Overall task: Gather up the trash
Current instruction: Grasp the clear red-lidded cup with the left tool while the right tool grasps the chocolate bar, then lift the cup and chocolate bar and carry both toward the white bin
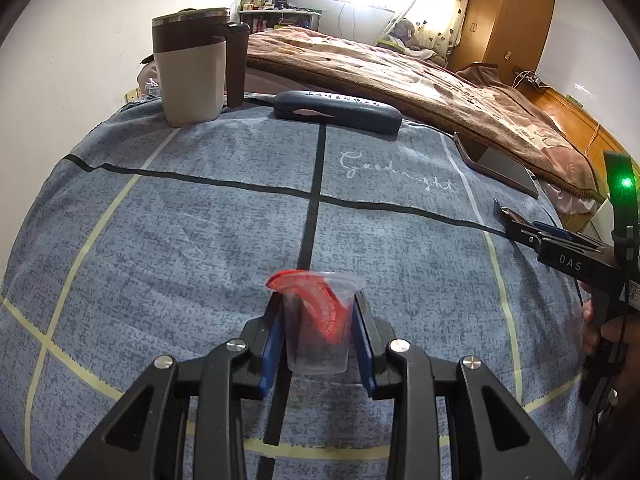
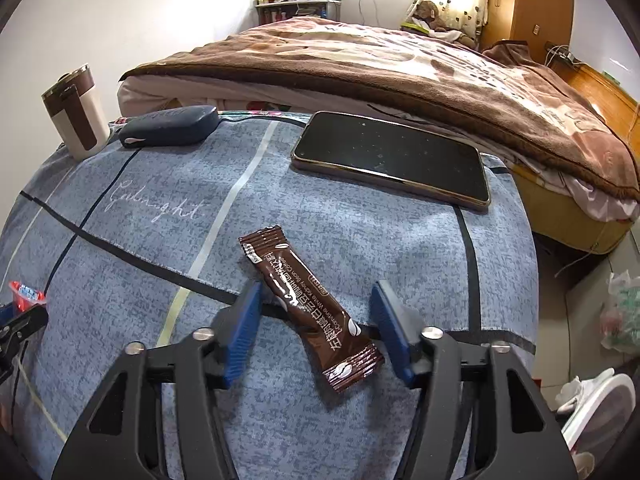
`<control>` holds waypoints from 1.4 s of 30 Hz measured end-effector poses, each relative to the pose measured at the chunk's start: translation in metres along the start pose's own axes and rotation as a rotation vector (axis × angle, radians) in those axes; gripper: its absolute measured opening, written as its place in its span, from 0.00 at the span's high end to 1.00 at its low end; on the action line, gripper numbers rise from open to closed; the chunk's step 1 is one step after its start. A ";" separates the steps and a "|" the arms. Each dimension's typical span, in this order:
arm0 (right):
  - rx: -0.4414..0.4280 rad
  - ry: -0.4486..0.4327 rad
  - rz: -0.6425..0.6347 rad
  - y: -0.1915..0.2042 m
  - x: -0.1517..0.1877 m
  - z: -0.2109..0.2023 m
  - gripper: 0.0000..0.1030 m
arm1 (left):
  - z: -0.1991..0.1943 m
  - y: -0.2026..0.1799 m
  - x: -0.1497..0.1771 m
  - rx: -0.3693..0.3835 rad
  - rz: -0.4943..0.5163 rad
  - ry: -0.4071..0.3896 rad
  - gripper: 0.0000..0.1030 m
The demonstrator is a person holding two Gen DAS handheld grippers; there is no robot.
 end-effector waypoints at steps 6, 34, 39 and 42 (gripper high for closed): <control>0.021 -0.001 -0.036 0.009 0.000 -0.003 0.77 | -0.001 -0.001 0.002 0.005 -0.002 0.003 0.67; -0.049 -0.067 0.055 0.023 0.020 -0.048 0.78 | -0.017 -0.022 0.025 0.012 0.039 0.021 0.67; -0.052 -0.067 0.050 0.026 0.022 -0.047 0.78 | -0.012 -0.019 0.023 0.022 0.021 -0.002 0.65; -0.052 -0.068 0.048 0.025 0.021 -0.045 0.78 | -0.013 -0.016 0.020 0.040 -0.005 -0.022 0.57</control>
Point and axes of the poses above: each gripper's, at about its wrist camera, not at the fingertips, and z roughly the way its jaws point, y to its left, x to its underside, the point moved 6 cm from there along z, roughly the way its jaws point, and after that the axes turned 12 degrees about -z, right-handed, at the moved point
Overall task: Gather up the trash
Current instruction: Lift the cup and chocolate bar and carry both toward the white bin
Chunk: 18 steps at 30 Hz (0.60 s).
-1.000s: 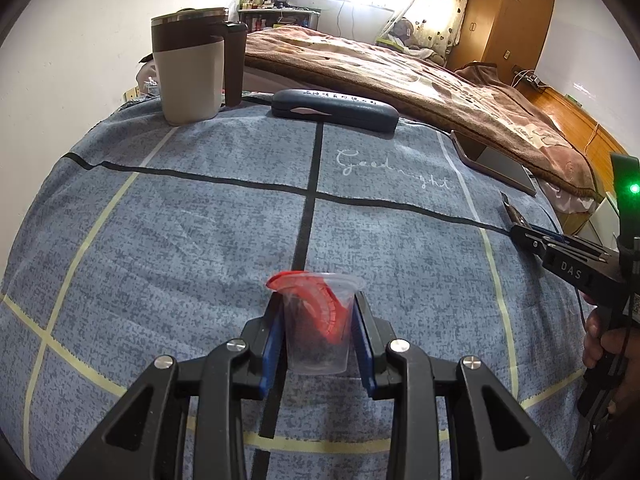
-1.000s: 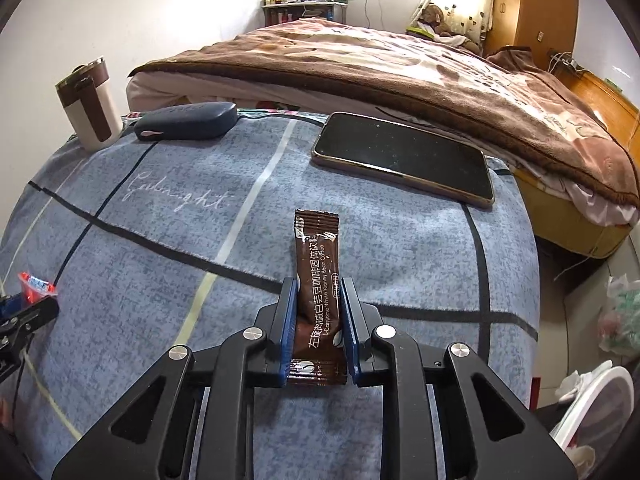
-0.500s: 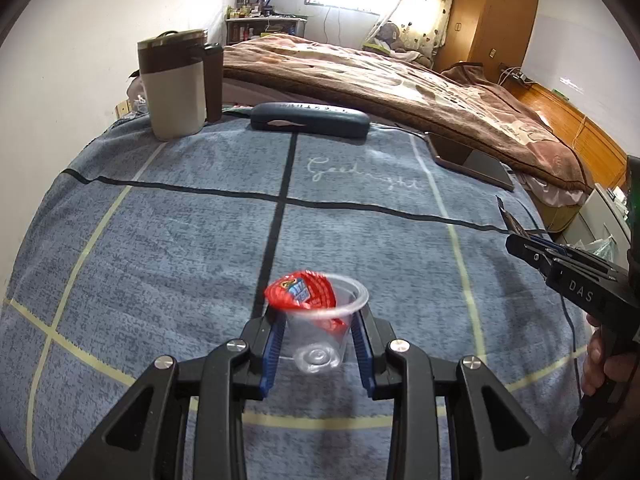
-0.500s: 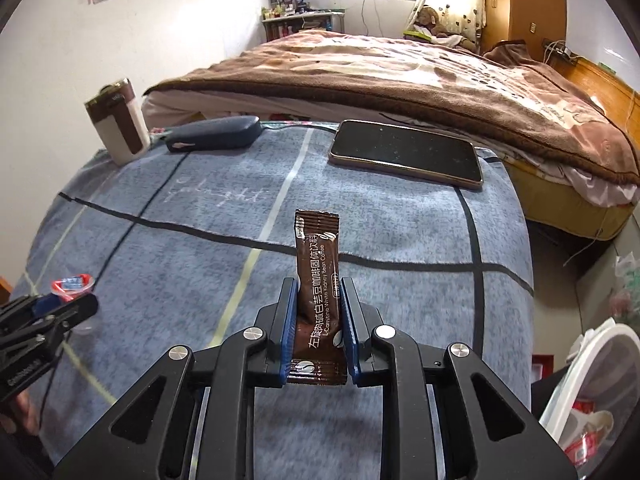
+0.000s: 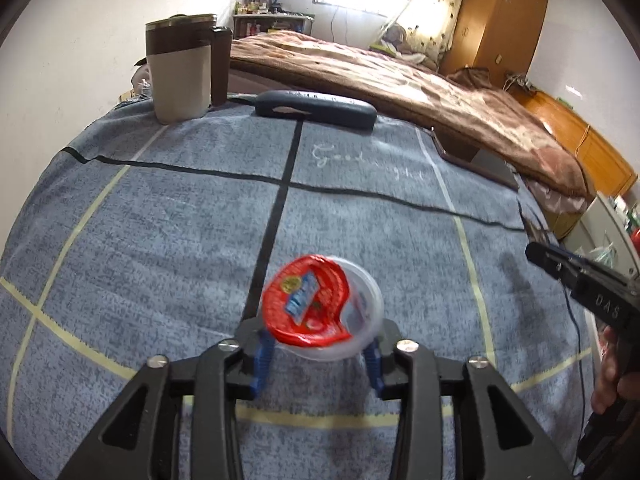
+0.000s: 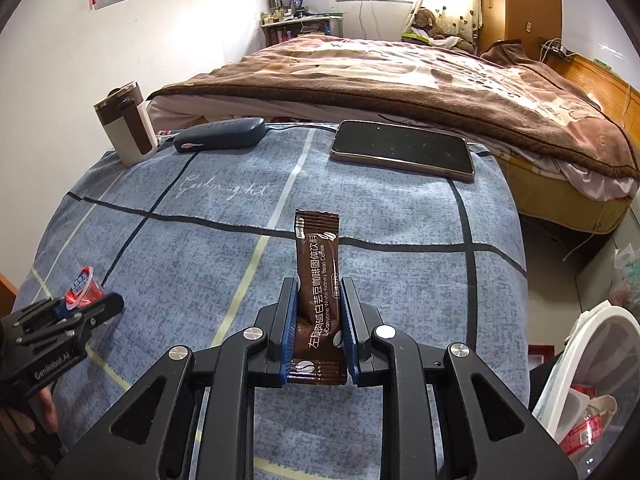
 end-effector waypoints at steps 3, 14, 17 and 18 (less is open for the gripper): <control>0.000 0.000 0.001 0.000 0.000 0.002 0.78 | -0.002 0.001 -0.002 0.010 -0.015 -0.021 0.57; -0.004 -0.013 0.001 0.002 0.001 -0.003 0.78 | -0.013 -0.009 -0.004 0.014 0.031 -0.057 0.71; -0.004 -0.027 0.004 0.001 0.002 -0.009 0.78 | -0.019 -0.016 -0.004 0.027 0.044 -0.066 0.71; -0.004 -0.031 0.006 0.000 0.002 -0.012 0.78 | -0.021 -0.019 -0.003 0.034 0.049 -0.067 0.71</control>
Point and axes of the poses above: each gripper's, at about its wrist camera, not at the fingertips, and z roughly the way its jaws point, y to its left, x to its underside, the point moved 6 cm from there along z, roughly the way its jaws point, and after that the axes turned 12 degrees about -z, right-handed, at the moved point
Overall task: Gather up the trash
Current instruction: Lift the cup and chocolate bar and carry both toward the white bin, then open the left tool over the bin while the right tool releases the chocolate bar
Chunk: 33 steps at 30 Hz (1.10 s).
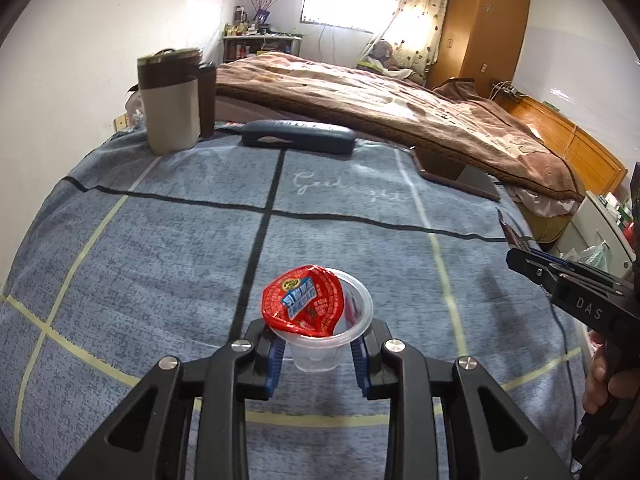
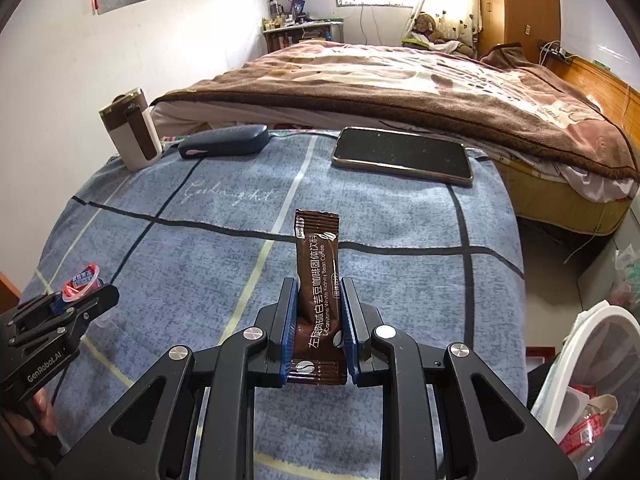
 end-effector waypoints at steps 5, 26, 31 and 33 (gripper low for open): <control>0.008 -0.020 0.011 -0.005 0.002 -0.015 0.78 | -0.013 -0.022 0.001 0.027 0.043 -0.016 0.71; 0.144 -0.086 0.132 -0.079 0.039 -0.083 0.78 | -0.035 -0.154 0.033 0.185 0.239 0.015 0.71; 0.189 -0.094 0.167 -0.102 0.052 -0.099 0.78 | -0.039 -0.187 0.041 0.221 0.277 0.018 0.71; 0.206 -0.096 0.177 -0.109 0.058 -0.105 0.78 | -0.040 -0.200 0.044 0.238 0.294 0.022 0.71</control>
Point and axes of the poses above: each gripper's, at about its wrist camera, not at the fingertips, and z roughly the way its jaws point, y to its left, x to its underside, the point moved 6 cm from there along z, roughly the way its jaws point, and after that the axes turned 12 degrees about -z, right-handed, at the moved point
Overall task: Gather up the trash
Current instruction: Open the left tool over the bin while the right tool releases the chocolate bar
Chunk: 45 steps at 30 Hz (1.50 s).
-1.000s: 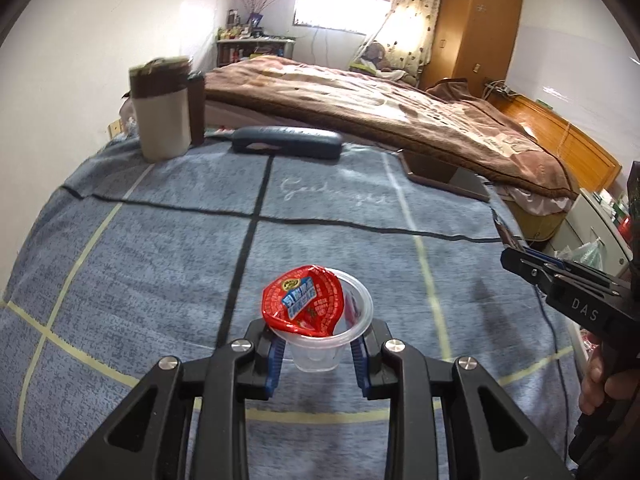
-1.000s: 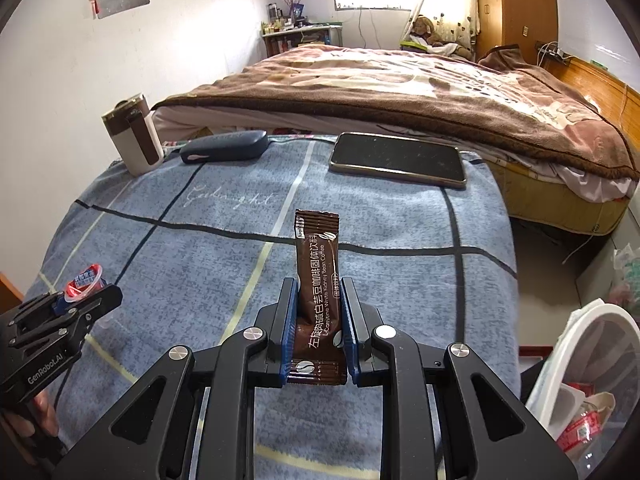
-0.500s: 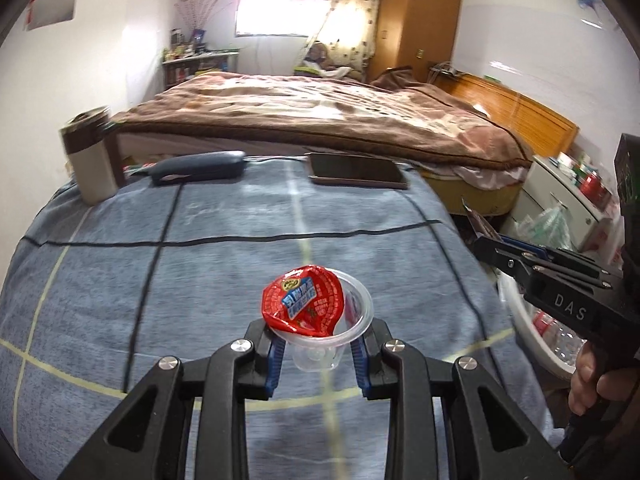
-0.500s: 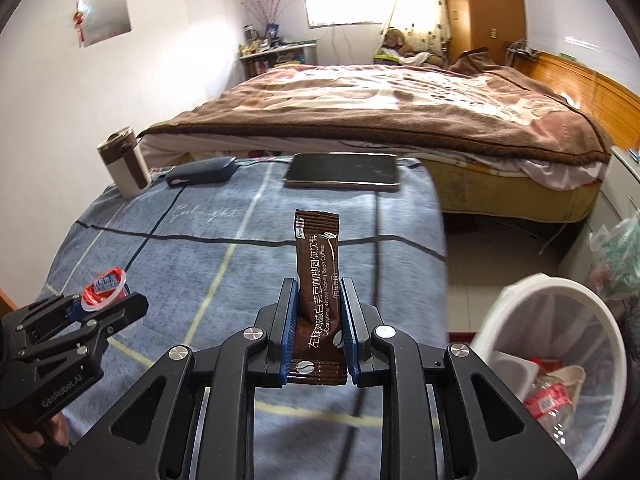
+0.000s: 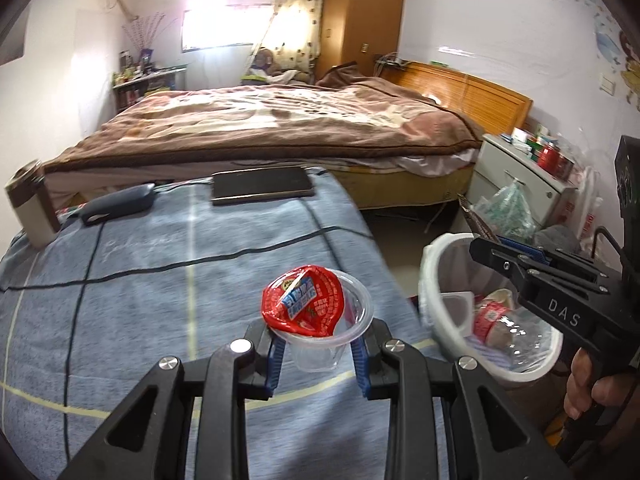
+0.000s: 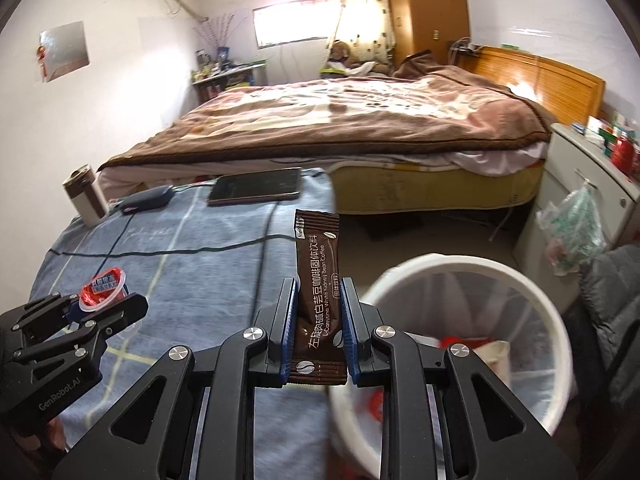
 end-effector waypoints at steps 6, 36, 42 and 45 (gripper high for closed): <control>0.055 0.000 0.040 -0.034 0.013 -0.017 0.78 | 0.007 -0.048 0.004 0.057 0.053 0.012 0.71; 0.161 0.162 0.160 -0.128 0.087 -0.022 0.77 | 0.058 -0.167 0.054 0.169 0.137 0.182 0.70; 0.176 0.172 0.176 -0.132 0.090 -0.022 0.72 | 0.060 -0.165 0.055 0.153 0.127 0.183 0.52; 0.175 0.172 0.181 -0.133 0.091 -0.023 0.63 | 0.060 -0.163 0.054 0.157 0.117 0.186 0.52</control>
Point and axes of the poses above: each gripper's, at about its wrist camera, not at the fingertips, and z roughly the way its jaws point, y to its left, x to its underside, the point moved 6 cm from there along z, roughly the way its jaws point, and after that the axes turned 12 degrees about -z, right-handed, at the moved point
